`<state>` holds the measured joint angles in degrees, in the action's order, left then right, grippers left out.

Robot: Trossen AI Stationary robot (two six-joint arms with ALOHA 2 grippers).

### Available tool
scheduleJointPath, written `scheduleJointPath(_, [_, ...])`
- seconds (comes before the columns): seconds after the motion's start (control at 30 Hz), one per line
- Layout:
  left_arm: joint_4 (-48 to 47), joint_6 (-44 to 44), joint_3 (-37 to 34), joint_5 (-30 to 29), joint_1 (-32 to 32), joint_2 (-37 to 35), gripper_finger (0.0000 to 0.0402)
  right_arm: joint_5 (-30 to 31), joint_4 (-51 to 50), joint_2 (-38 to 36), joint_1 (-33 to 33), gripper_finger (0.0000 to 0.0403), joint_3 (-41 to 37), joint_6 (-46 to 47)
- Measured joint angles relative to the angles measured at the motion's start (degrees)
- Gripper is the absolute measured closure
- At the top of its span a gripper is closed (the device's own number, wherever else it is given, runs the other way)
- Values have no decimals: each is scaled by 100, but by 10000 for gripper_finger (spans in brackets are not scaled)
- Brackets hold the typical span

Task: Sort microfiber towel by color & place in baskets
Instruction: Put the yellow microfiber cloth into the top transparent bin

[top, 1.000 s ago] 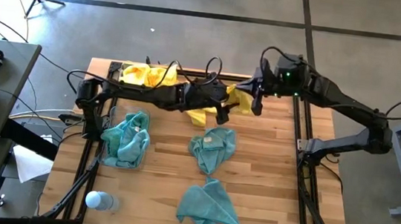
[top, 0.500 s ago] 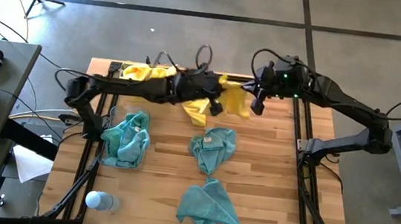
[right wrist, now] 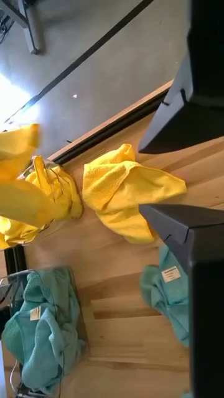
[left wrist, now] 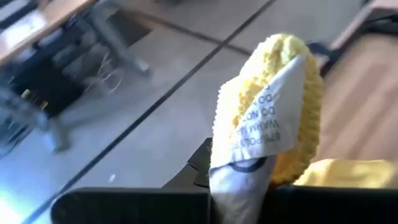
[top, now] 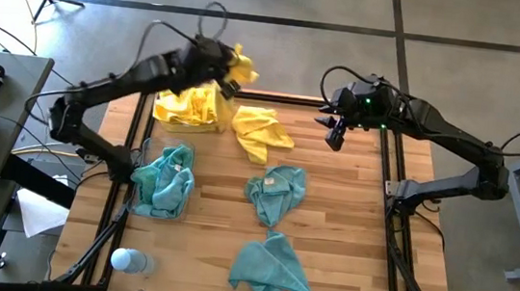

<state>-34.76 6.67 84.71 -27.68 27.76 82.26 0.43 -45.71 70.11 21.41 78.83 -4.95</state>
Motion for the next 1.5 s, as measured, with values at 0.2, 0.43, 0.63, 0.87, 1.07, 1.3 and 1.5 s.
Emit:
scheduleJointPath(0.2, [-979, -385, -2, 16, 691, -153, 401, 2, 40, 0, 0, 252, -47, 5])
scheduleJointPath(0.43, [-1533, -1454, -782, 410, 1004, -103, 401, 2, 82, 2, 0, 251, -487, 235])
scheduleJointPath(0.63, [-1055, -2168, -1216, 1109, 1293, 224, 401, 4, 225, 4, 0, 251, -962, 517])
scheduleJointPath(0.87, [-1455, -3587, -1277, 2139, 1707, 1208, 401, 2, 317, 7, 0, 251, -1128, 1066])
scheduleJointPath(1.07, [-1429, -4108, -1273, 2406, 1802, 1955, 401, 2, 318, 4, 0, 251, -1128, 1160])
scheduleJointPath(1.3, [-1316, -4115, -1239, 2381, 1798, 2551, 369, 2, 314, 4, -2, 251, -1128, 1267])
scheduleJointPath(1.5, [-1101, -4154, -1247, 2330, 1798, 2503, 339, 3, 314, 4, -2, 251, -1128, 1266])
